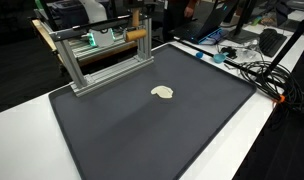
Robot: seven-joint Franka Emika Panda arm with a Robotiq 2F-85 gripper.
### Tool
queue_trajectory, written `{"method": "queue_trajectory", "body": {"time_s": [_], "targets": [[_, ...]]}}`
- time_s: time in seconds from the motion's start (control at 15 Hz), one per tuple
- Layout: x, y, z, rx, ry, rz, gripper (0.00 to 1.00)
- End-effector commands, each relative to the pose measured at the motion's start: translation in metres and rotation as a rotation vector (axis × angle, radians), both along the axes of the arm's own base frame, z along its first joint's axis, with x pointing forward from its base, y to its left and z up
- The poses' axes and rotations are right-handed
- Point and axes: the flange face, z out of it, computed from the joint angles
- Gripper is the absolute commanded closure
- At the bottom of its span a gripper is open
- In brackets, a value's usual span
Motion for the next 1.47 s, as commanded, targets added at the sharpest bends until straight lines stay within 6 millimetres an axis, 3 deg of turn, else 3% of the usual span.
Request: {"method": "queue_trajectory", "body": {"time_s": [0.0, 0.07, 1.13, 1.2, 1.4], "targets": [[-0.006, -0.003, 0.001, -0.002, -0.003, -0.018, 0.54], [-0.01, -0.004, 0.0, -0.002, -0.003, -0.026, 0.79], [-0.019, -0.02, -0.031, 0.085, 0.085, -0.126, 0.79], [-0.018, -0.021, -0.033, 0.088, 0.093, -0.127, 0.36], [-0.019, -0.02, -0.033, 0.098, 0.113, -0.131, 0.13]]}}
